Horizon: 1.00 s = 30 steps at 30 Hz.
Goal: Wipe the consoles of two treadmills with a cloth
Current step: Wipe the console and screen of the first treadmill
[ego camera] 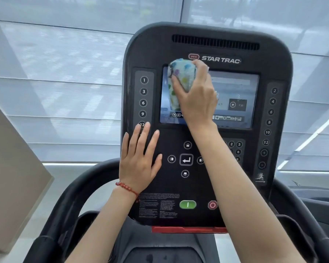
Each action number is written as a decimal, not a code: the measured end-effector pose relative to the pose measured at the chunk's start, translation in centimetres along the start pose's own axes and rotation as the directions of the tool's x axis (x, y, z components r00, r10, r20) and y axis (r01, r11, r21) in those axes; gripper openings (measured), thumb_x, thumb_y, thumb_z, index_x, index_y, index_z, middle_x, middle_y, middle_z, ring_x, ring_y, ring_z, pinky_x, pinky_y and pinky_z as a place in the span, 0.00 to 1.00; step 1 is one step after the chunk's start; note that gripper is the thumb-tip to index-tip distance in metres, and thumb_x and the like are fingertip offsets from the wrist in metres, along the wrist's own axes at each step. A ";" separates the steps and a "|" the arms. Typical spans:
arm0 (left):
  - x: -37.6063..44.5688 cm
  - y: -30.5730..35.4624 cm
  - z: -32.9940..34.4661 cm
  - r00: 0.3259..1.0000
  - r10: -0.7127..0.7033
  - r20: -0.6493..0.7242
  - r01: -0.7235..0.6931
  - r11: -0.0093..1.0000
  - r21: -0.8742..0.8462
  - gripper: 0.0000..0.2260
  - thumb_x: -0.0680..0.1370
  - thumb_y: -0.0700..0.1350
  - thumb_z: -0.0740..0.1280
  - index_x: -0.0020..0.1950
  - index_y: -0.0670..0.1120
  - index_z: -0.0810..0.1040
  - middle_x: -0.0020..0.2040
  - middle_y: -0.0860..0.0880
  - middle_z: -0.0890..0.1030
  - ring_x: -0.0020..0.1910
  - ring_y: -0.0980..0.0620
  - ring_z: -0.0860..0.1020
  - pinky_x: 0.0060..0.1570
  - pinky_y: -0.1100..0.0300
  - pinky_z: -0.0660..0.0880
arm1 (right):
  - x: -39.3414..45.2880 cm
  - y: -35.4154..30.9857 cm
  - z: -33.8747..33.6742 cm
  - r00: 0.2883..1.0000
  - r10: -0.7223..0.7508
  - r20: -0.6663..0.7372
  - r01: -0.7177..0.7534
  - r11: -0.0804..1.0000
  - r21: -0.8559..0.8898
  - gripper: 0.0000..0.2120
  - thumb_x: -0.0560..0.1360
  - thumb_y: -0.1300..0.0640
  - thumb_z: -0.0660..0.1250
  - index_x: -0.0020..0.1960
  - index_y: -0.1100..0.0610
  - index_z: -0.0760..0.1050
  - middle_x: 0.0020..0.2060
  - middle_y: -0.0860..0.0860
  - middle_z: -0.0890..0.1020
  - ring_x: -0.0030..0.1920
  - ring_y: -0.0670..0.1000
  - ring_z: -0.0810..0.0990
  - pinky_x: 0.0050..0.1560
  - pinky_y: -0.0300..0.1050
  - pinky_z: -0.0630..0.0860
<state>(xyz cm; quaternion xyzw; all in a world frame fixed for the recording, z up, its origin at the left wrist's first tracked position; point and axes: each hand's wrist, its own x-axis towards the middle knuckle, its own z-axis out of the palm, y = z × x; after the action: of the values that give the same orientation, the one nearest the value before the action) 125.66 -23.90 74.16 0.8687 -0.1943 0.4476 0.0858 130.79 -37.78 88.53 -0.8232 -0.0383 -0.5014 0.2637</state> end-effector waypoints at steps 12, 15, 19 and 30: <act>0.0 0.1 0.2 1.000 0.000 -0.030 0.000 1.000 -0.001 0.23 0.77 0.49 0.60 0.71 0.43 0.66 0.71 0.40 0.64 0.72 0.40 0.60 0.70 0.42 0.56 | 0.9 8.5 -6.3 0.947 0.284 -0.151 -0.297 0.952 -0.076 0.24 0.73 0.44 0.66 0.59 0.61 0.69 0.47 0.56 0.80 0.41 0.51 0.76 0.35 0.32 0.62; 0.0 0.1 0.2 0.999 -0.001 -0.034 0.001 1.000 -0.003 0.23 0.77 0.49 0.60 0.71 0.43 0.66 0.71 0.39 0.64 0.71 0.40 0.61 0.70 0.42 0.56 | 0.1 6.3 -4.7 0.945 0.280 -0.171 -0.289 0.957 -0.030 0.24 0.73 0.45 0.67 0.58 0.62 0.70 0.45 0.55 0.79 0.40 0.50 0.77 0.38 0.38 0.67; 0.0 0.1 0.1 0.999 -0.006 -0.035 0.006 1.000 -0.010 0.22 0.78 0.49 0.60 0.70 0.42 0.67 0.71 0.39 0.66 0.71 0.40 0.61 0.69 0.41 0.58 | -2.1 1.9 -1.4 0.979 0.183 -0.094 -0.182 0.983 0.017 0.23 0.72 0.47 0.70 0.57 0.64 0.72 0.39 0.56 0.80 0.33 0.47 0.74 0.32 0.37 0.68; 0.1 0.2 0.0 1.000 -0.001 -0.031 0.000 0.999 -0.032 0.21 0.79 0.49 0.59 0.70 0.42 0.67 0.71 0.39 0.66 0.72 0.41 0.61 0.69 0.42 0.58 | -3.6 0.9 0.0 0.995 -0.088 -0.056 0.080 0.989 -0.125 0.21 0.73 0.41 0.63 0.56 0.56 0.68 0.36 0.54 0.80 0.29 0.53 0.79 0.22 0.41 0.72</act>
<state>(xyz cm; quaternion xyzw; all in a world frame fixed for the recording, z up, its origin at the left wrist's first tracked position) 125.60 -24.05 74.22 0.8603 -0.1997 0.4576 0.1029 129.29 -37.84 85.13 -0.8198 -0.0338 -0.5384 0.1922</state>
